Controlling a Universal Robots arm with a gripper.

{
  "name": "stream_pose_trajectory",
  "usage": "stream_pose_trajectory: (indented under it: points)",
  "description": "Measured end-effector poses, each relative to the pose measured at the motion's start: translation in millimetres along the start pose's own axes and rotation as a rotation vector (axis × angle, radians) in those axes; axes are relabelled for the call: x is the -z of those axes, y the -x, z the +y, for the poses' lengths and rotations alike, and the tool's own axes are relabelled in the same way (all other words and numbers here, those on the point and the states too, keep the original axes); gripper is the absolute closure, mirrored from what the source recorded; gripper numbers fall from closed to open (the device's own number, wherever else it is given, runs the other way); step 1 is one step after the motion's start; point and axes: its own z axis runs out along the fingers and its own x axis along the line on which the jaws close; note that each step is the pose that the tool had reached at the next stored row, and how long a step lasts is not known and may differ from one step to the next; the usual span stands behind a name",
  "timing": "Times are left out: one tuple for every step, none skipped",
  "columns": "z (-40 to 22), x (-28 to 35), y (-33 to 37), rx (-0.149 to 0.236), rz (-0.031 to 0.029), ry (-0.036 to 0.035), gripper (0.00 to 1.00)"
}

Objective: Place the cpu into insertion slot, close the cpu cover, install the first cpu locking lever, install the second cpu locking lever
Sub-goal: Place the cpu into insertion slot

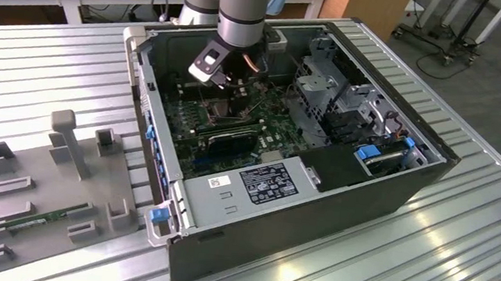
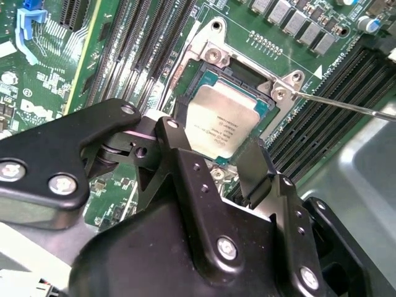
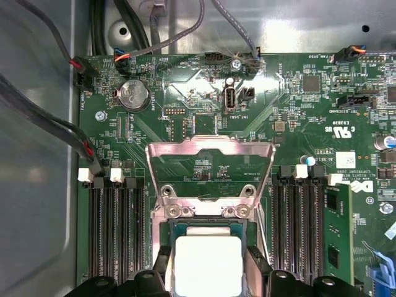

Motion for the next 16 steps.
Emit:
stream_pose_trajectory:
  points:
    - [0.0,1.0,0.0,0.000,0.0000,0.0000,0.41]
    - [0.1,1.9,-0.1,0.000,0.0000,0.0000,0.41]
    - [0.1,2.4,-0.1,0.000,0.0000,0.0000,0.41]
    - [0.1,2.3,-0.1,0.000,0.0004,0.0002,0.41]
    - [0.1,2.4,-0.1,0.000,0.0004,0.0002,0.41]
    - [0.1,2.6,-0.1,0.000,0.0002,0.0001,0.41]
    - [0.1,2.7,-0.1,0.000,0.0000,0.0000,0.41]
    - [-0.1,2.6,-0.1,0.000,0.0000,0.0000,0.41]
    - [-0.5,2.5,-0.1,0.000,-0.0001,-0.0001,0.41]
    - [-0.9,2.3,-0.2,0.000,0.0000,0.0000,0.41]
    - [-0.9,2.1,-0.2,0.000,-0.0001,0.0000,0.41]
    - [-1.0,1.8,-0.5,0.000,-0.0001,-0.0001,0.41]
    - [-1.0,1.4,-1.0,0.000,-0.0002,-0.0001,0.41]
    - [-1.1,1.1,-1.7,0.000,-0.0001,0.0000,0.41]
    - [-1.0,0.9,-2.1,0.000,0.0001,0.0001,0.41]
    - [-1.1,0.9,-2.1,0.000,0.0001,0.0000,0.41]
